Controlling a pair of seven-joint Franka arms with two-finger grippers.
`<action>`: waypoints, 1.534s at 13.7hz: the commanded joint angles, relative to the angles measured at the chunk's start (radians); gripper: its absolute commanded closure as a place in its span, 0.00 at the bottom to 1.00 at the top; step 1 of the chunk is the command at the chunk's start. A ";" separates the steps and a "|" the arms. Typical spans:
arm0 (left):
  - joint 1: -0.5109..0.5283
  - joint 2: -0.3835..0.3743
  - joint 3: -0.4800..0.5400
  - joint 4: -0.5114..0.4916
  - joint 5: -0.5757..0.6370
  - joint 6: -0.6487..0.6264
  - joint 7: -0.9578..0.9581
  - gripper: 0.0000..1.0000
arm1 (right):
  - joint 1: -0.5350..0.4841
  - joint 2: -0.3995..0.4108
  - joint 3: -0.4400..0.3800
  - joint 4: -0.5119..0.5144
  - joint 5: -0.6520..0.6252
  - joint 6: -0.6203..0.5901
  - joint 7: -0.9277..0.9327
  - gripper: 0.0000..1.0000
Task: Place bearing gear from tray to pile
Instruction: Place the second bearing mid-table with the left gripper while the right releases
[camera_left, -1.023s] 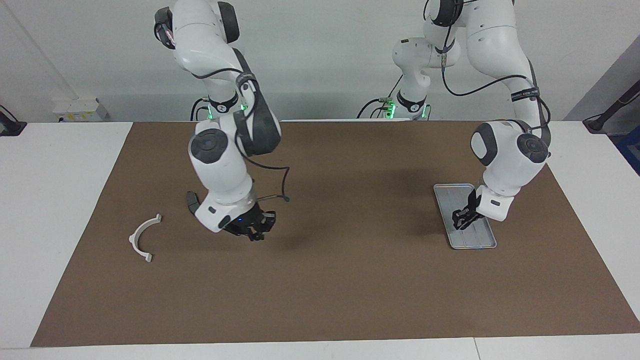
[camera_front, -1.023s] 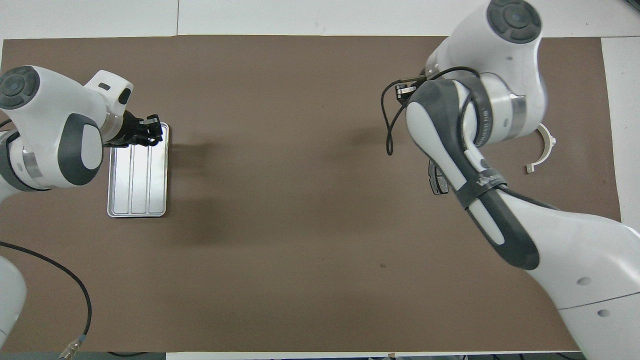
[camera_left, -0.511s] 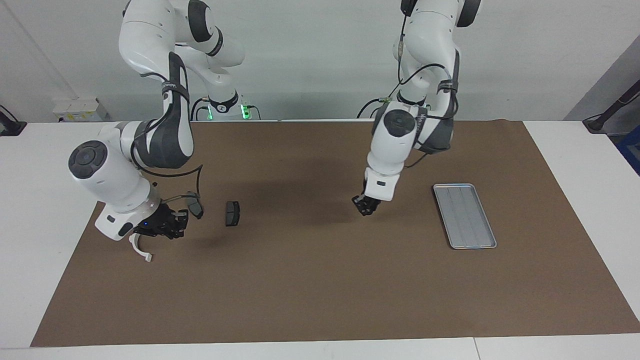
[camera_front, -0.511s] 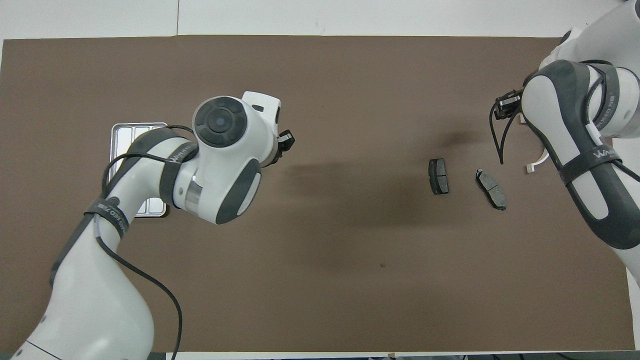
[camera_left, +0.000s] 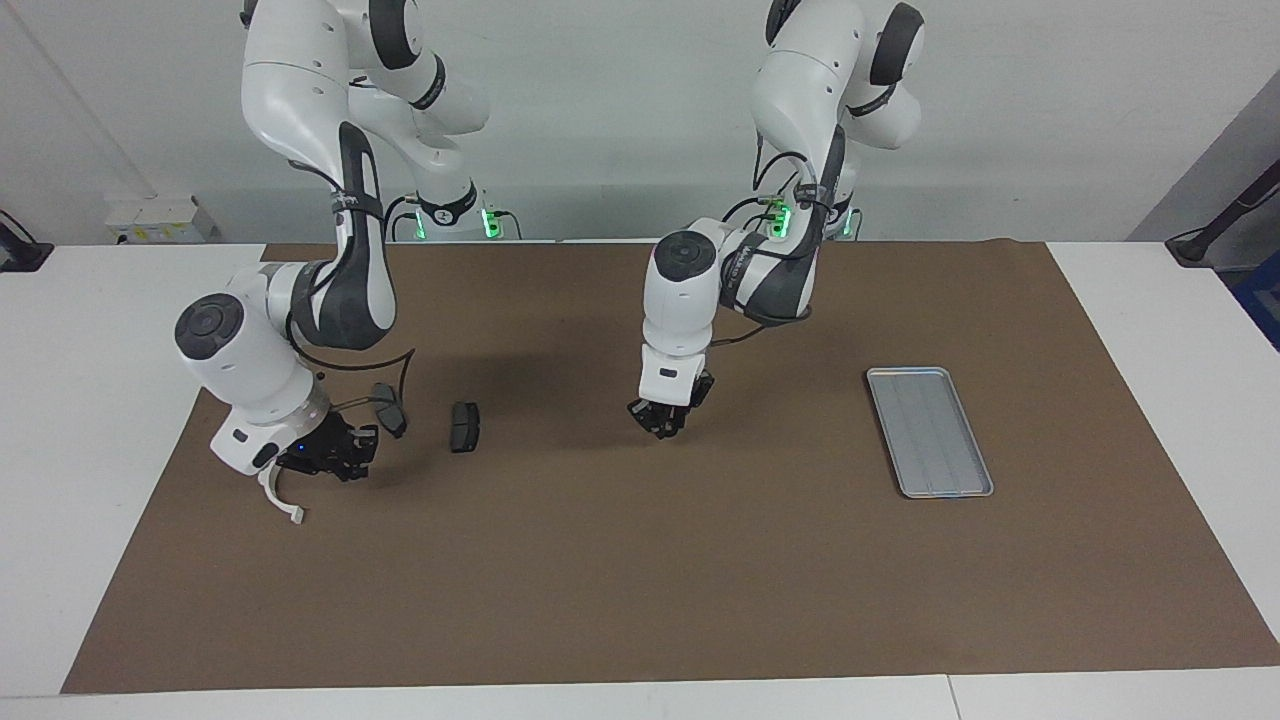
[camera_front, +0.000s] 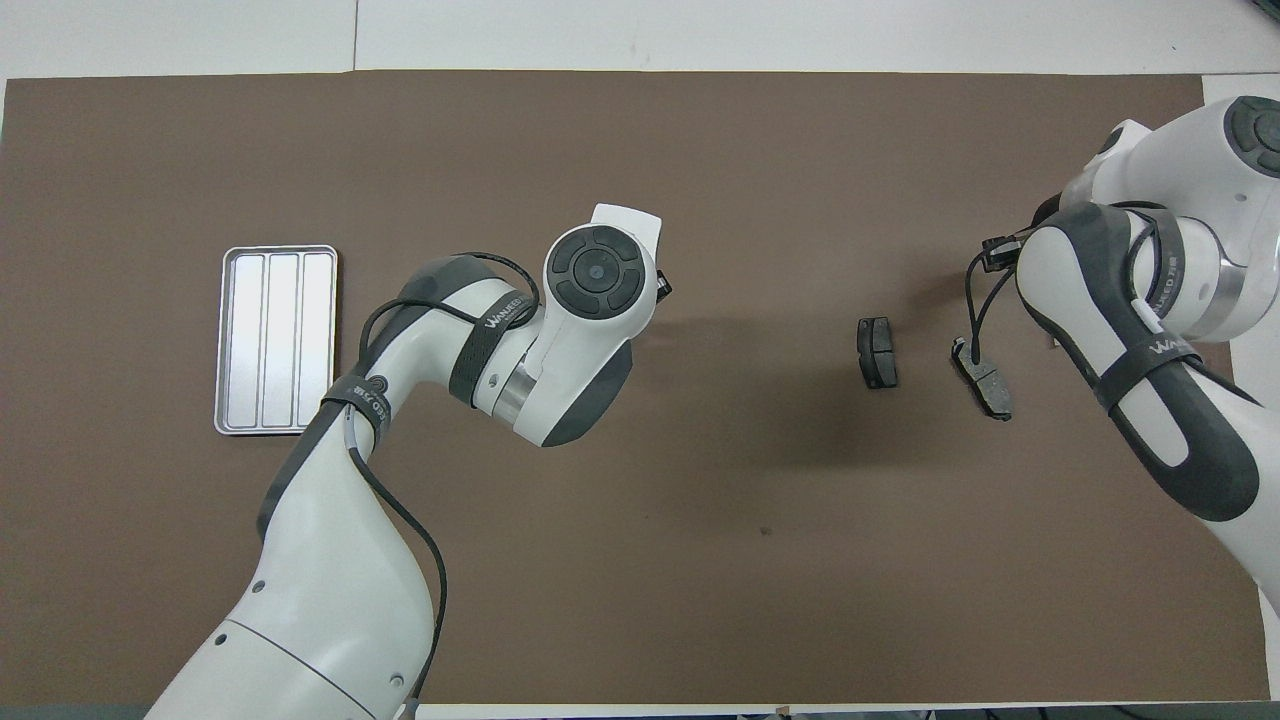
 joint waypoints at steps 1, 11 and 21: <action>-0.014 0.046 0.011 0.044 0.028 -0.001 -0.031 0.98 | -0.017 -0.027 0.014 -0.067 -0.015 0.056 -0.027 1.00; -0.008 0.035 0.012 -0.007 0.032 -0.006 -0.033 0.83 | -0.035 0.017 0.011 -0.082 -0.052 0.084 -0.032 1.00; 0.091 -0.172 0.070 -0.005 0.032 -0.180 0.004 0.00 | -0.019 -0.007 0.013 -0.059 -0.052 0.065 0.018 0.00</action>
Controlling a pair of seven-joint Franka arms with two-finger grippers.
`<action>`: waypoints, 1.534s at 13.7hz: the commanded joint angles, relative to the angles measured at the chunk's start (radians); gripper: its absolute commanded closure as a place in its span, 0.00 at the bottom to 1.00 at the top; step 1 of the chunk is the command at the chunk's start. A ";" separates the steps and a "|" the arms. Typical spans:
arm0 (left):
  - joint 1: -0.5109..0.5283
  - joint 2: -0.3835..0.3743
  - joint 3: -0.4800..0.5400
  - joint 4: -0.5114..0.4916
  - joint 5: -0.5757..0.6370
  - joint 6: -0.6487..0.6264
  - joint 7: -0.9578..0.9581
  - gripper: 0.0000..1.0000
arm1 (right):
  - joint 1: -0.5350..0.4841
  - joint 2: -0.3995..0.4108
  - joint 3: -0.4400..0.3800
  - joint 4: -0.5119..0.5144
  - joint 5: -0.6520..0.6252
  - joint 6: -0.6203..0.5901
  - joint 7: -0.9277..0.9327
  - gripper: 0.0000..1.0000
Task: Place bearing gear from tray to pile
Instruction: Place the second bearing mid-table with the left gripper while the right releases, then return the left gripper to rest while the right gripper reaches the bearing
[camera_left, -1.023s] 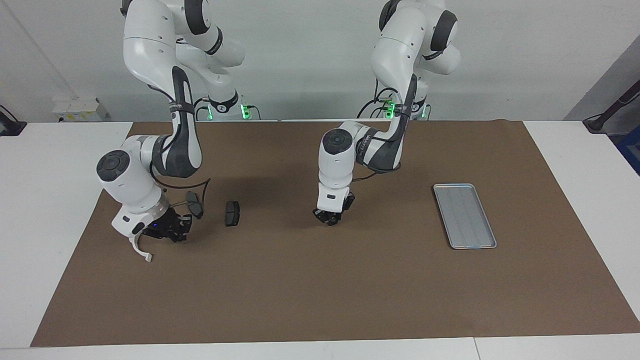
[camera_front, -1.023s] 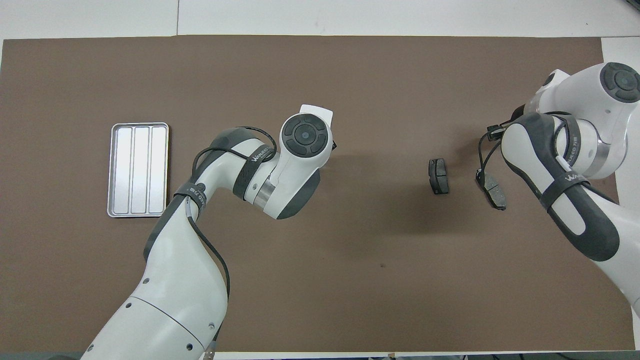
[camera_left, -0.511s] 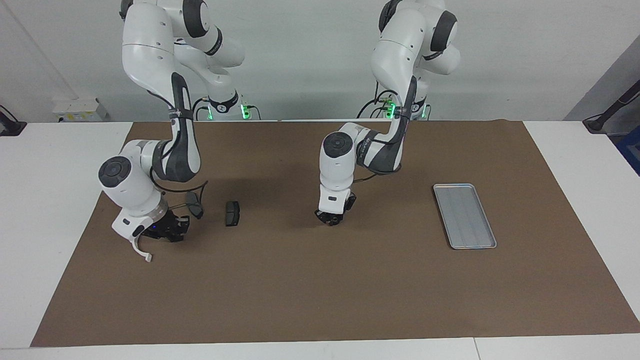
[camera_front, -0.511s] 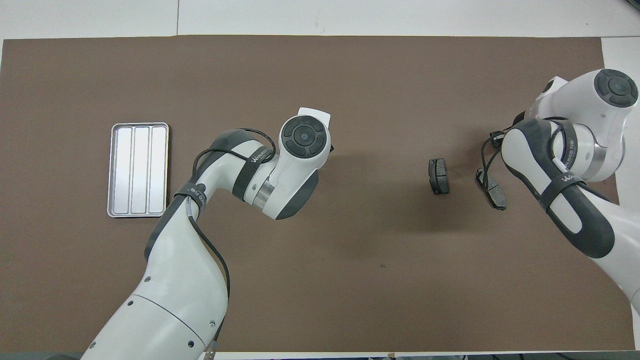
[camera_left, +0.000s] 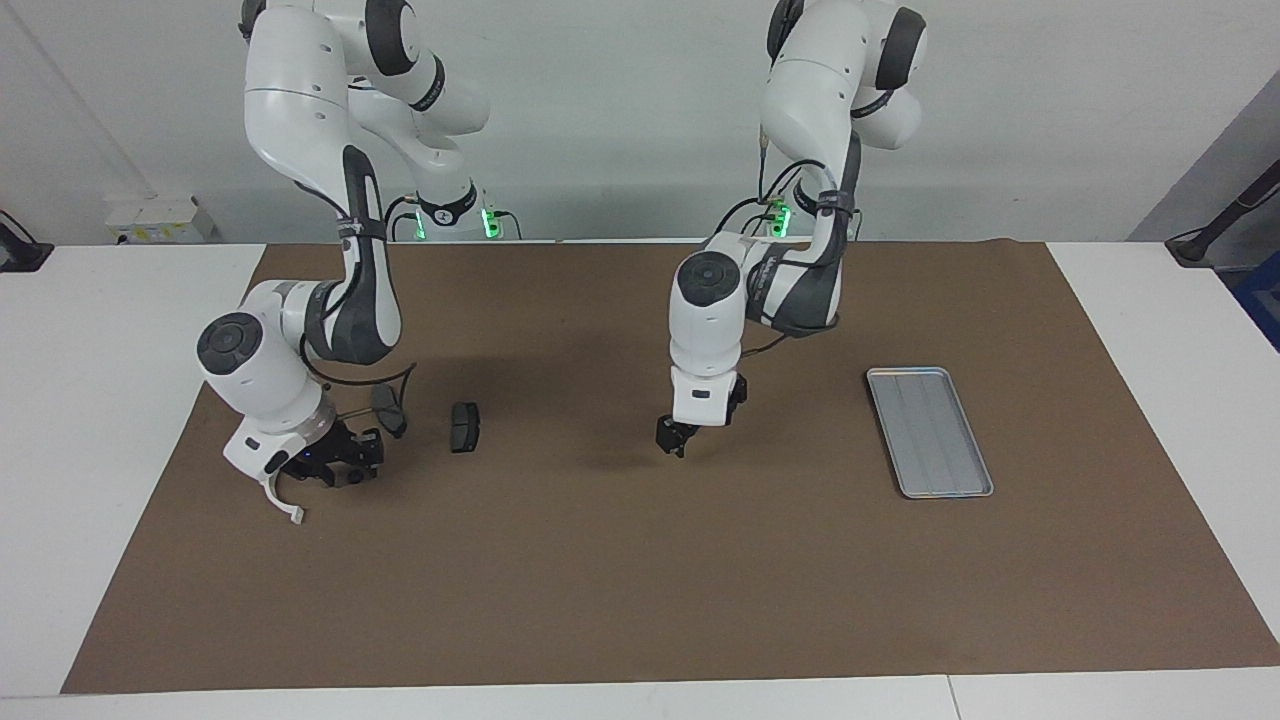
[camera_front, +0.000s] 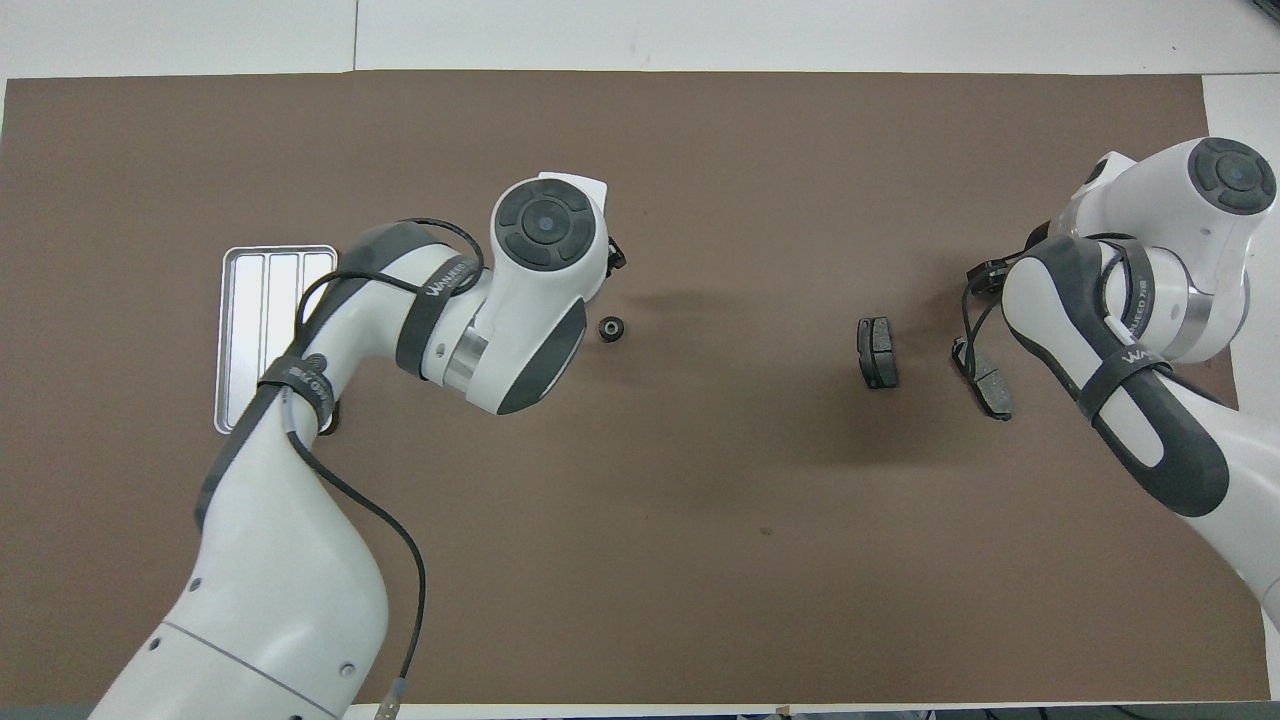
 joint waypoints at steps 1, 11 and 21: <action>0.093 -0.141 -0.006 -0.030 0.022 -0.099 0.051 0.00 | -0.001 -0.044 0.013 0.024 -0.013 -0.040 0.025 0.00; 0.440 -0.394 -0.002 -0.021 -0.018 -0.380 0.690 0.00 | 0.210 -0.058 0.034 0.300 -0.062 -0.287 0.326 0.00; 0.614 -0.489 -0.106 -0.090 -0.027 -0.463 0.920 0.00 | 0.528 0.200 0.029 0.628 -0.114 -0.382 0.788 0.05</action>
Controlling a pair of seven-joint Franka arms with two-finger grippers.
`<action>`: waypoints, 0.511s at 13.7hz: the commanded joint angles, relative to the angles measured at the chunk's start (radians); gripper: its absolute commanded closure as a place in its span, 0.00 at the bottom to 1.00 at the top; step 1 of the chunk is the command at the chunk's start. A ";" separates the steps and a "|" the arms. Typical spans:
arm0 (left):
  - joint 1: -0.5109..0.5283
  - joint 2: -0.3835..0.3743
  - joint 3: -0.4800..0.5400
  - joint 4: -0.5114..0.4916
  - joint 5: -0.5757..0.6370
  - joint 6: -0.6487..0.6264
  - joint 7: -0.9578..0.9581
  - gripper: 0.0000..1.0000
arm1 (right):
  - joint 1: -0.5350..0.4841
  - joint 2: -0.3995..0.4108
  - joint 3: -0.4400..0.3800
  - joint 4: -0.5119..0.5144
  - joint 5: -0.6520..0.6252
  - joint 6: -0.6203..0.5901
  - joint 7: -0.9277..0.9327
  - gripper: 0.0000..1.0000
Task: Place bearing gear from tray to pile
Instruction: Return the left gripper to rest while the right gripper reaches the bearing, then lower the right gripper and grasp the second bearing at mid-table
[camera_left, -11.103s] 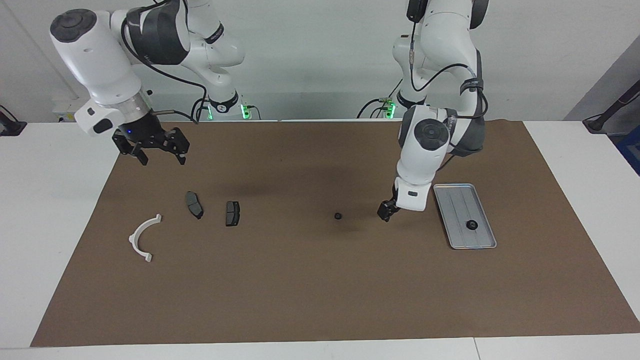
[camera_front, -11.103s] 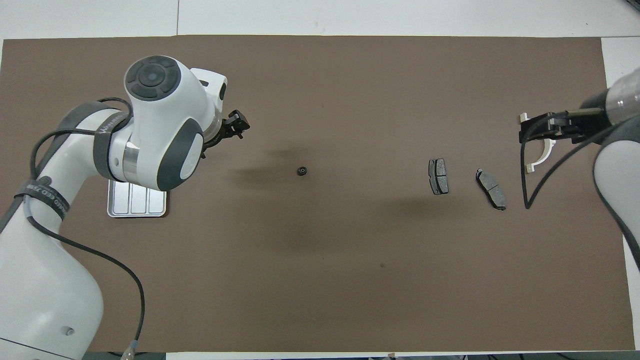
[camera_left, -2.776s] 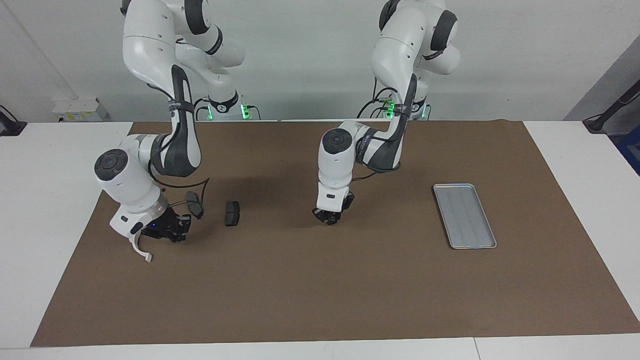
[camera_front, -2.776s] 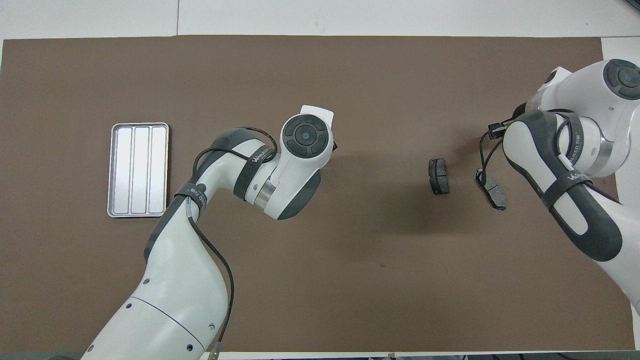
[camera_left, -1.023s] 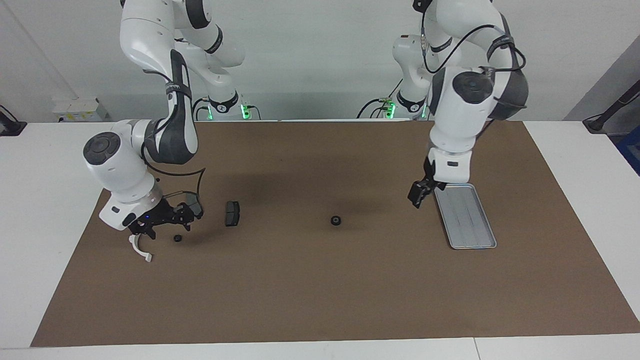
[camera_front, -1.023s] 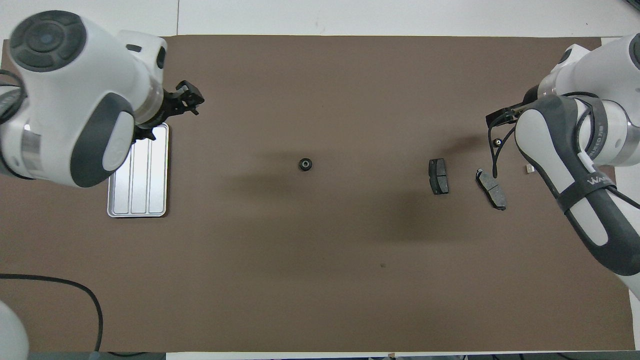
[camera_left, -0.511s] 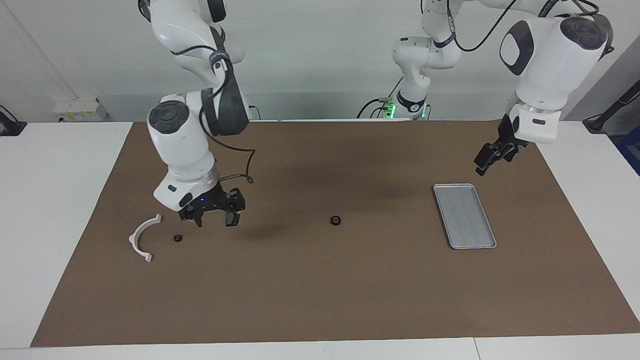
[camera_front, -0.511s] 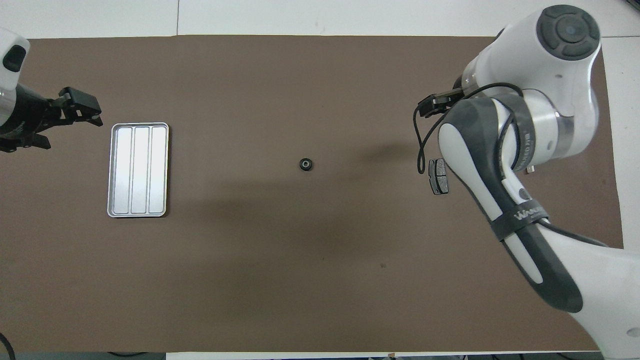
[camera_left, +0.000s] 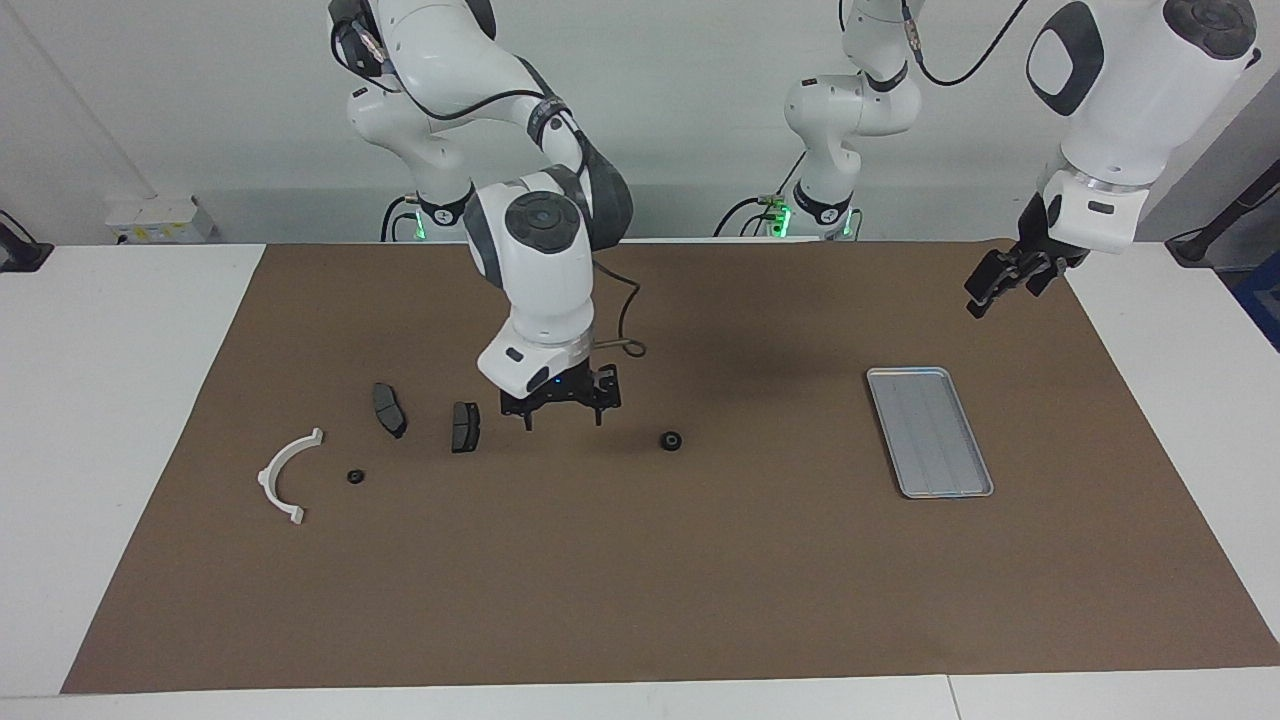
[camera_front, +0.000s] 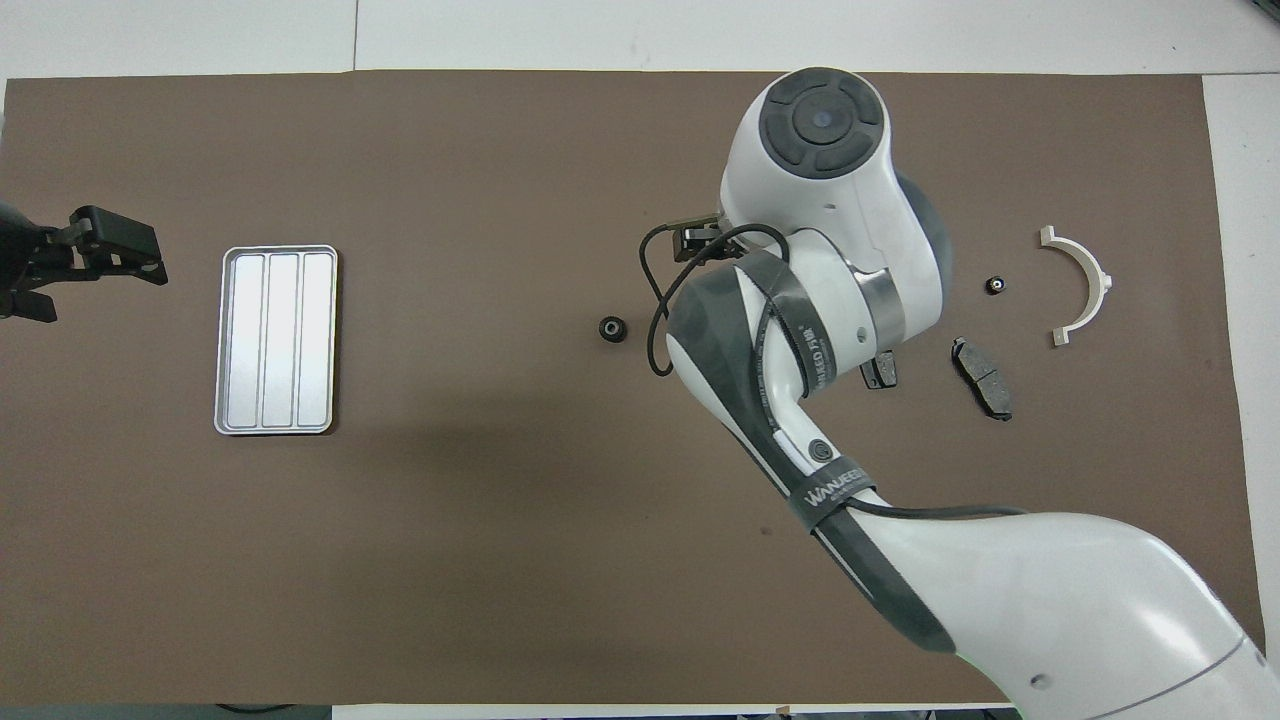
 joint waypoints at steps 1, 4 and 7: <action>0.020 -0.053 -0.011 -0.072 -0.014 0.004 0.064 0.00 | 0.031 0.167 -0.001 0.218 -0.019 -0.044 0.062 0.06; 0.018 -0.052 -0.013 -0.071 -0.014 0.001 0.053 0.00 | 0.069 0.233 0.002 0.281 -0.013 -0.022 0.085 0.08; 0.018 -0.055 -0.009 -0.062 -0.014 -0.011 0.056 0.00 | 0.123 0.256 0.005 0.275 -0.005 0.009 0.122 0.08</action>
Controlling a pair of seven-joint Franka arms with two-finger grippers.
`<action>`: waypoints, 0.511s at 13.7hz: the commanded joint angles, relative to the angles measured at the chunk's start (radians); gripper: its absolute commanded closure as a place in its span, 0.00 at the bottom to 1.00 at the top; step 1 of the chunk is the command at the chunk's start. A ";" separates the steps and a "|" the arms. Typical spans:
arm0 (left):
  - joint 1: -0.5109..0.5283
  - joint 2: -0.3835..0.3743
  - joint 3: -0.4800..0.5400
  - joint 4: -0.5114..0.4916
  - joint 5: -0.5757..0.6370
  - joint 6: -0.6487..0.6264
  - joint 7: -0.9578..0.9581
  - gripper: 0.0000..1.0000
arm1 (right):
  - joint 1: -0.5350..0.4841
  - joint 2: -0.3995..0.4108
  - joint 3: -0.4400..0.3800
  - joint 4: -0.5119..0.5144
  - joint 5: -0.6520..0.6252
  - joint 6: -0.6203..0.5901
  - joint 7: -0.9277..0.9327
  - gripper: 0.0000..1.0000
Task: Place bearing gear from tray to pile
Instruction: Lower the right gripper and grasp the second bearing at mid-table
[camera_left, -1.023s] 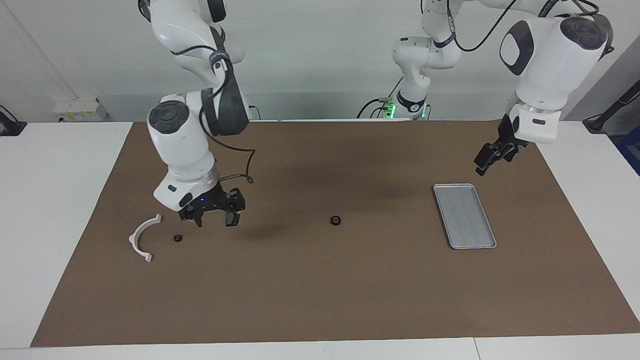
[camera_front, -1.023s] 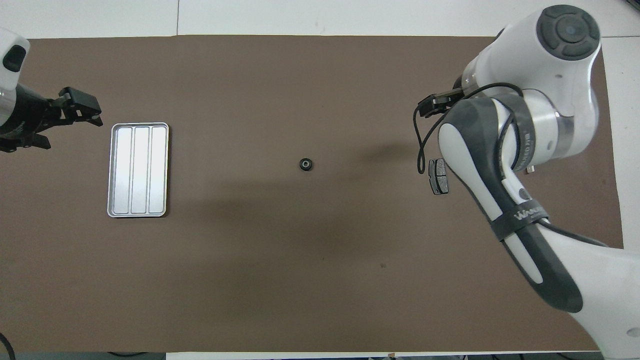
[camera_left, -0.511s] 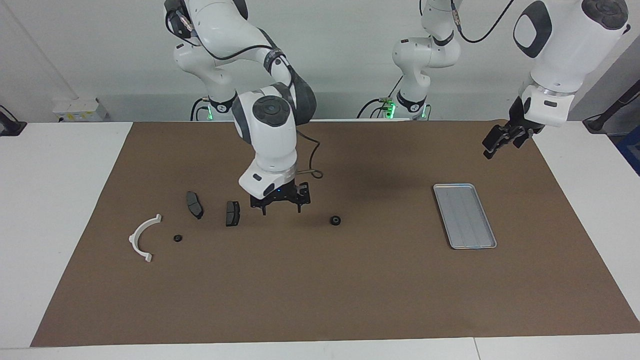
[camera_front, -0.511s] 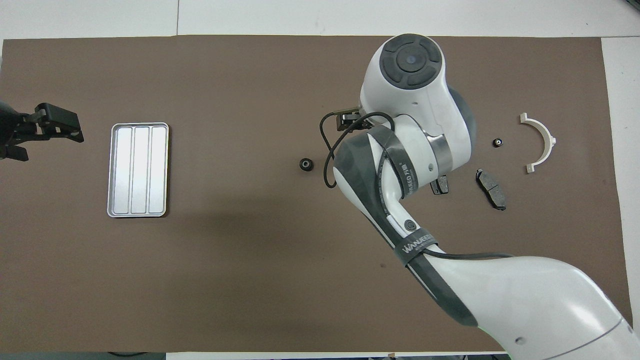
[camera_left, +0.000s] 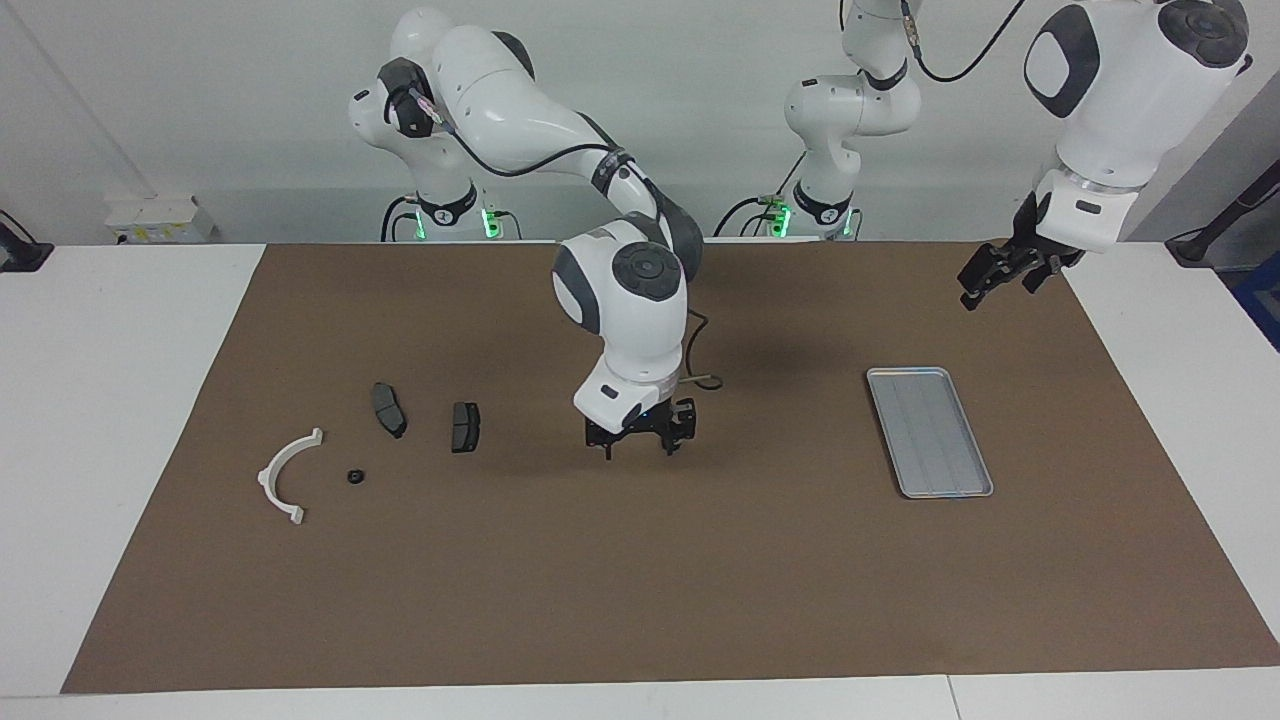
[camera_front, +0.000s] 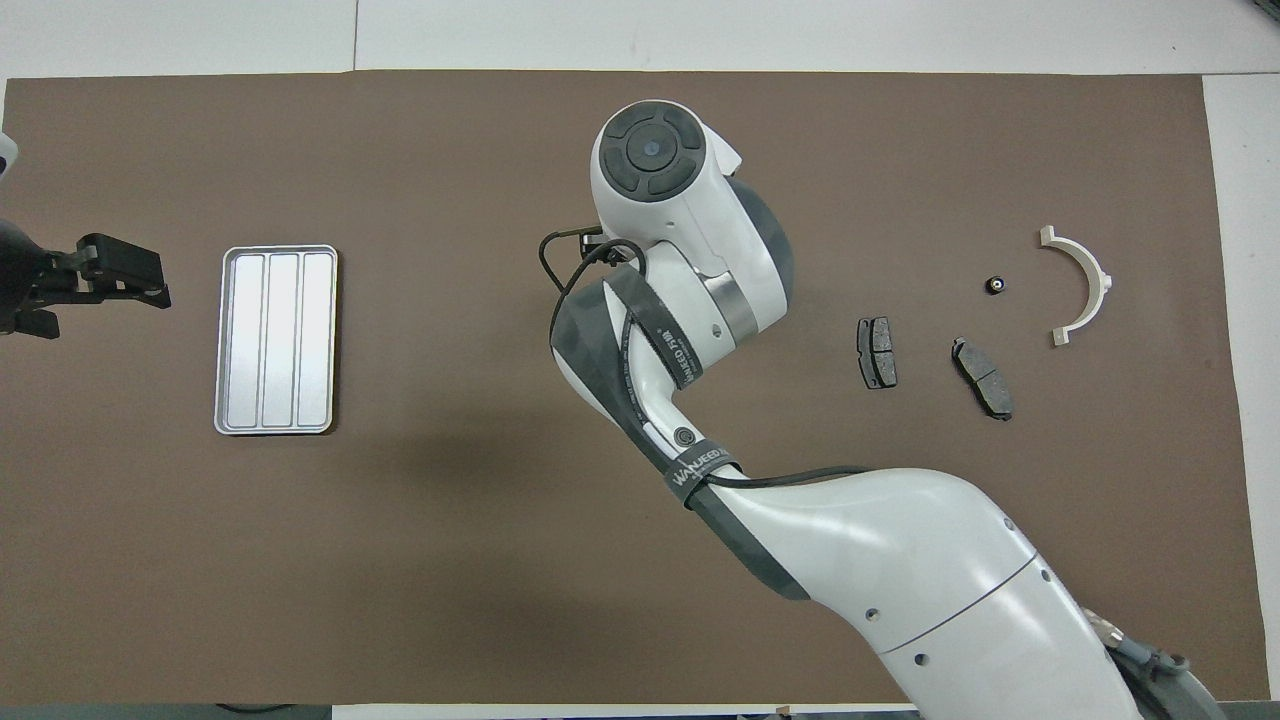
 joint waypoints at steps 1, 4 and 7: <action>0.013 -0.035 -0.007 -0.022 -0.013 -0.015 0.017 0.00 | 0.027 0.035 0.007 0.036 -0.003 0.004 0.033 0.08; 0.012 -0.054 -0.012 -0.034 -0.019 -0.029 0.017 0.00 | 0.012 0.021 0.026 -0.034 0.004 0.085 0.031 0.08; 0.011 -0.054 -0.011 -0.039 -0.035 -0.019 0.021 0.00 | 0.013 0.010 0.032 -0.106 0.043 0.147 0.030 0.08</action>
